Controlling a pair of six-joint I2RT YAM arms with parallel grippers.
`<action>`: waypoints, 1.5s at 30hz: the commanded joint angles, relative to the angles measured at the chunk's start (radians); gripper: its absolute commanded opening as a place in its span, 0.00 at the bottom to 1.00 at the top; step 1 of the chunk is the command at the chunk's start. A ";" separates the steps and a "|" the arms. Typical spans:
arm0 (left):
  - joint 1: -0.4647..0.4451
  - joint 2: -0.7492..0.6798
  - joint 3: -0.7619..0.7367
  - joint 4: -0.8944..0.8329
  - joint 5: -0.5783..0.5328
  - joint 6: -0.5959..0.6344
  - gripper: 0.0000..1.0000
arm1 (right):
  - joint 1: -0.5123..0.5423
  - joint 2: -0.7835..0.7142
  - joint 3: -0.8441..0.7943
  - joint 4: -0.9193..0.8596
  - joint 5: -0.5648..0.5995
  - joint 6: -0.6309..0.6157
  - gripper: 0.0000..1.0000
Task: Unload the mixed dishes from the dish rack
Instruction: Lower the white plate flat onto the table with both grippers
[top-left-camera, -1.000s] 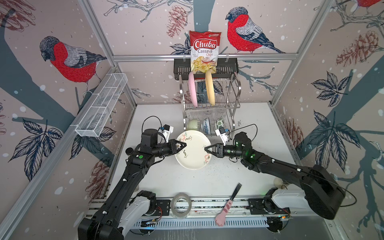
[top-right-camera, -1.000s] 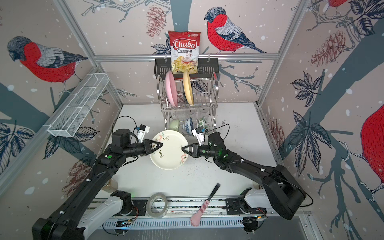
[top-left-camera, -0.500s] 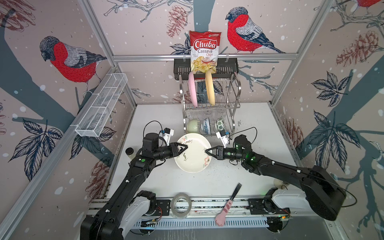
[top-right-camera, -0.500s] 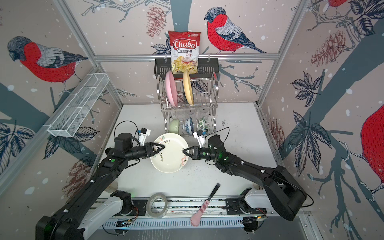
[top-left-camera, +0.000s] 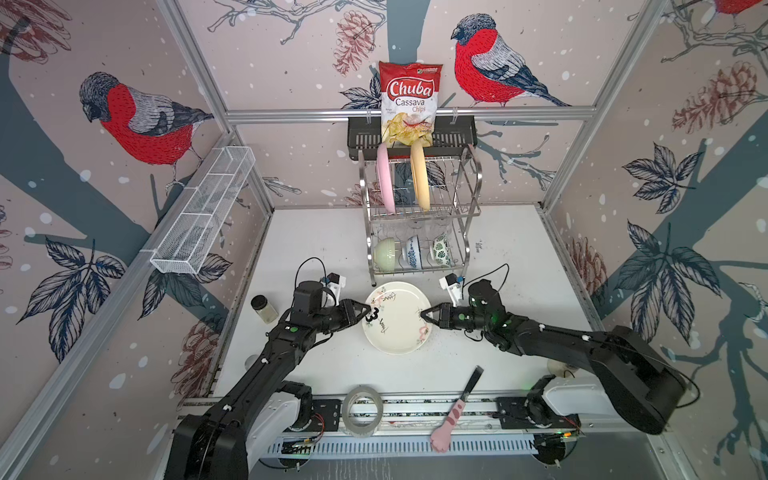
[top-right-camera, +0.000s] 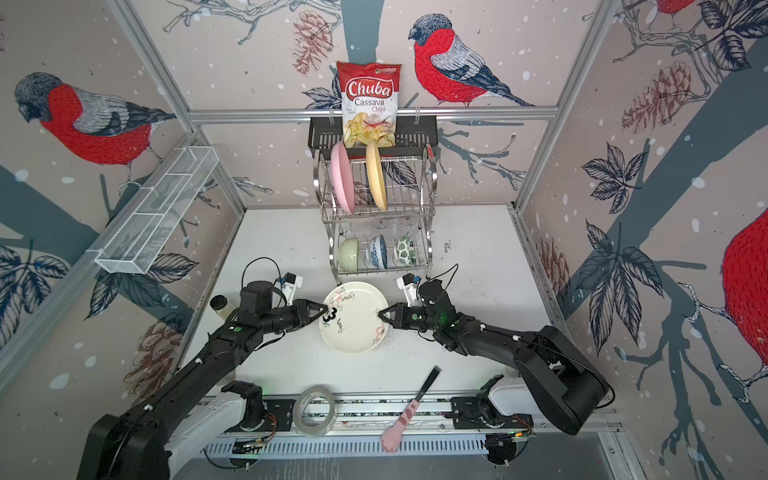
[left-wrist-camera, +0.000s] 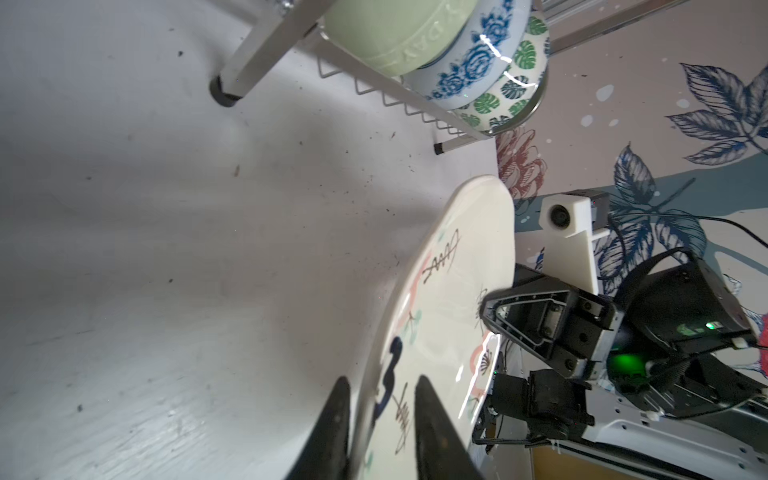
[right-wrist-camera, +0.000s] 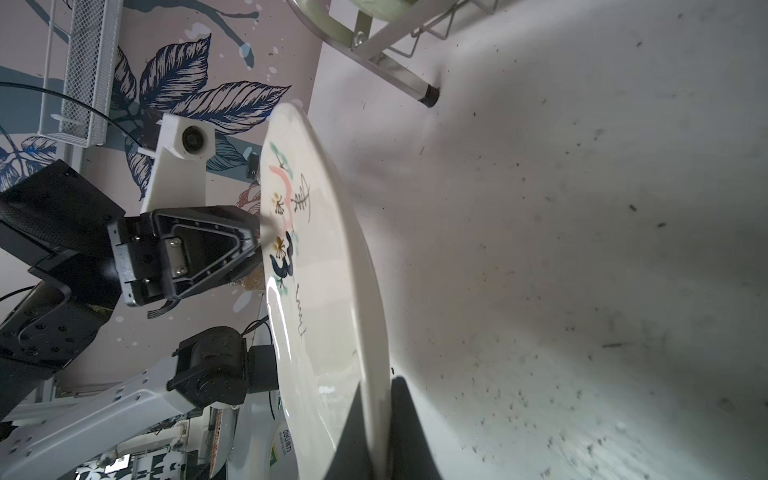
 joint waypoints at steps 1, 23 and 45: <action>-0.004 0.018 -0.011 0.072 -0.017 0.014 0.21 | -0.004 0.031 0.003 0.082 0.012 0.034 0.00; -0.042 0.070 -0.078 0.113 -0.215 -0.047 0.17 | -0.007 0.240 0.006 0.229 0.008 0.130 0.00; -0.068 0.140 -0.103 0.206 -0.247 -0.079 0.70 | -0.008 0.312 0.002 0.186 0.067 0.175 0.07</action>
